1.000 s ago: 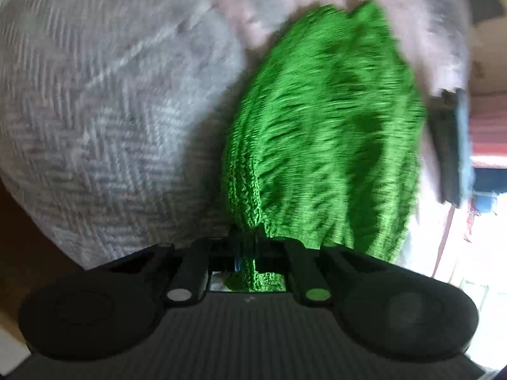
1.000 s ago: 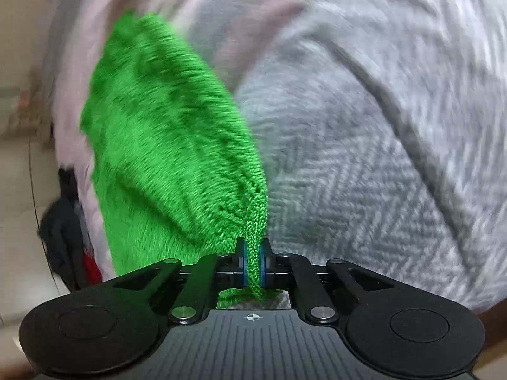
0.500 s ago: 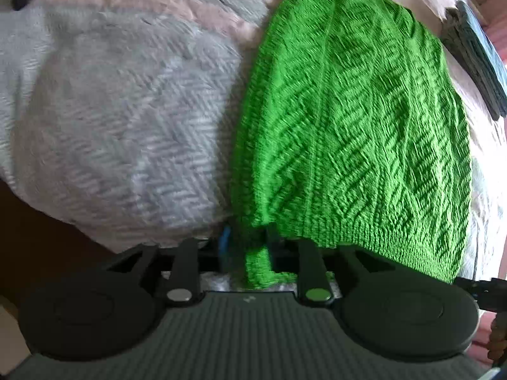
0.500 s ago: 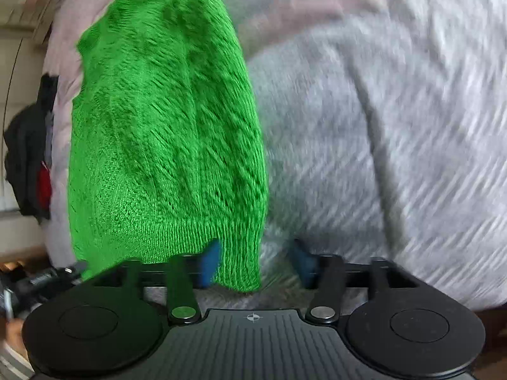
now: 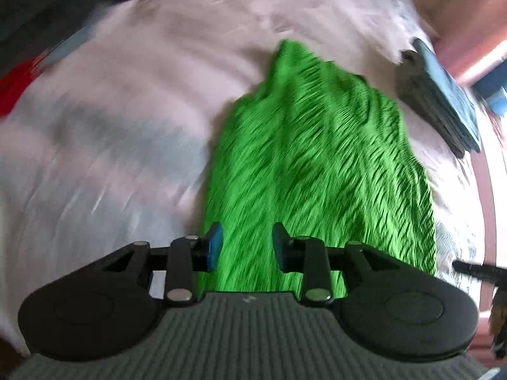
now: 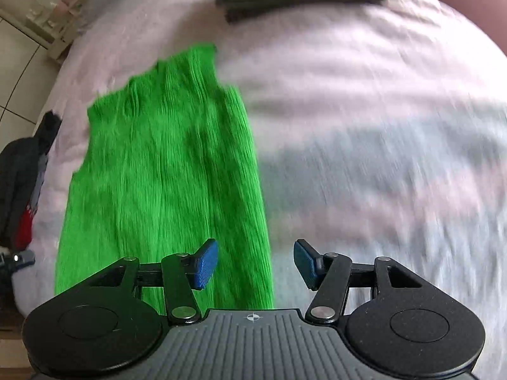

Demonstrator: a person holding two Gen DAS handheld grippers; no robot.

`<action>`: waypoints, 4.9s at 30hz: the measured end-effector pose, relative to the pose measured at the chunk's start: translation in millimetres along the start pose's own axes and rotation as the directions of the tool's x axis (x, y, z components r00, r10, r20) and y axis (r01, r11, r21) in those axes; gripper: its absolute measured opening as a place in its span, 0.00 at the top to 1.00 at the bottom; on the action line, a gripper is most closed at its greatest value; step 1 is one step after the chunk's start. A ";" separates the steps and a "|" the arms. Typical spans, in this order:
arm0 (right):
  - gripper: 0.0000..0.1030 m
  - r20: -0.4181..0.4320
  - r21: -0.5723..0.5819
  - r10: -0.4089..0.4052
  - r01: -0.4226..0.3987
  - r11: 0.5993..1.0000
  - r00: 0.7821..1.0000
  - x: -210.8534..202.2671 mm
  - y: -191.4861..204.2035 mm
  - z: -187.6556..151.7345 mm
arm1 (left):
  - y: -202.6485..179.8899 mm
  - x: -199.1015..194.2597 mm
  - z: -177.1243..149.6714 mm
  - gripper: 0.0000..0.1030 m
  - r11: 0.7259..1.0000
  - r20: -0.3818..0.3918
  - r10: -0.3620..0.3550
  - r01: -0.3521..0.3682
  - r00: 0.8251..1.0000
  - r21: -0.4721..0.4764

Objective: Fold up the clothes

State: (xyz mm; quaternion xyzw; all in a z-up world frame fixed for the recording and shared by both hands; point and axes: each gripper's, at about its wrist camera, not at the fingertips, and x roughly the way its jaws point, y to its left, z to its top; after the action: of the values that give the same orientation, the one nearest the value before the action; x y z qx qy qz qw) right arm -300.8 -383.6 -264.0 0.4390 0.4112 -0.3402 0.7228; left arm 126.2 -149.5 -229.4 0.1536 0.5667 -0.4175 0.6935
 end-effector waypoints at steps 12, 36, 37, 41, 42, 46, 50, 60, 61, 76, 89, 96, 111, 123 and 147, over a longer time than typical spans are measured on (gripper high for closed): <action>0.44 0.027 0.113 -0.054 0.051 0.992 0.998 54.4 21.5 47.3 | -22.3 113.1 107.7 0.64 0.926 -0.098 -0.054 0.086 0.994 0.367; 0.44 0.011 0.152 -0.147 0.144 0.978 0.989 93.9 27.5 83.1 | 4.0 154.0 132.3 0.96 0.877 -0.142 -0.033 0.097 0.989 0.471; 0.44 0.019 0.134 -0.143 0.140 0.981 0.989 95.0 31.3 86.2 | 0.6 155.1 133.1 0.95 0.876 -0.137 -0.038 0.099 0.990 0.472; 0.44 0.058 0.068 -0.111 0.107 0.992 0.992 97.8 41.0 103.0 | 12.7 146.0 143.6 0.90 0.913 -0.084 -0.091 0.116 0.992 0.391; 0.44 0.066 0.054 -0.095 0.092 0.994 0.993 100.2 41.2 109.2 | 17.5 141.8 146.8 0.89 0.923 -0.057 -0.096 0.110 0.994 0.369; 0.44 0.090 0.003 -0.032 0.032 0.999 0.995 116.6 43.4 137.5 | 31.9 136.3 170.1 0.72 0.959 0.009 -0.131 0.125 0.991 0.254; 0.44 0.113 -0.016 0.050 -0.049 0.999 0.992 146.9 45.4 173.3 | 27.8 150.2 196.0 0.57 0.968 0.030 -0.184 0.176 0.982 0.180; 0.90 0.155 -0.045 0.169 -0.164 0.985 0.973 205.4 60.8 210.2 | 12.2 202.0 213.7 0.96 0.968 0.081 -0.230 0.219 0.970 0.119; 0.90 0.165 -0.050 0.150 -0.144 0.988 0.975 205.8 62.0 209.4 | 14.5 201.0 213.6 0.96 0.971 0.108 -0.221 0.209 0.969 0.112; 0.70 0.188 -0.311 0.108 -0.045 0.949 0.976 164.2 134.4 176.3 | -15.8 157.4 186.0 0.78 0.997 0.216 -0.064 0.052 0.974 0.059; 0.72 0.143 -0.444 0.040 0.028 0.895 0.989 260.4 198.0 210.9 | -61.7 223.8 221.9 0.93 0.976 0.165 -0.047 0.011 0.985 0.216; 0.72 0.170 -0.349 0.032 0.030 0.937 0.985 194.4 170.4 185.6 | -57.8 178.0 208.0 0.87 0.980 0.190 -0.132 0.100 0.973 0.172; 0.72 -0.139 -0.409 -0.108 0.043 0.911 0.984 111.4 119.4 -69.2 | -62.2 100.6 -41.2 0.87 0.952 -0.058 -0.029 0.045 0.998 0.301; 0.72 -0.111 -0.363 0.059 -0.096 0.927 0.992 42.4 115.3 -95.2 | -69.9 29.8 -127.5 0.88 0.975 -0.092 0.053 -0.032 0.994 0.219; 0.47 -0.238 -0.659 0.066 -0.211 0.722 0.969 -5.1 93.1 -180.4 | -137.6 -24.8 -226.1 0.84 0.867 0.008 0.100 -0.091 0.995 0.490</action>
State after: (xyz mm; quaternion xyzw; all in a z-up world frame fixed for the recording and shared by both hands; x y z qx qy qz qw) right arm -276.9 -182.3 -276.2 0.2056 0.5422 -0.0658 0.8120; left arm -126.4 -67.4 -241.1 0.3556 0.4404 -0.5111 0.6468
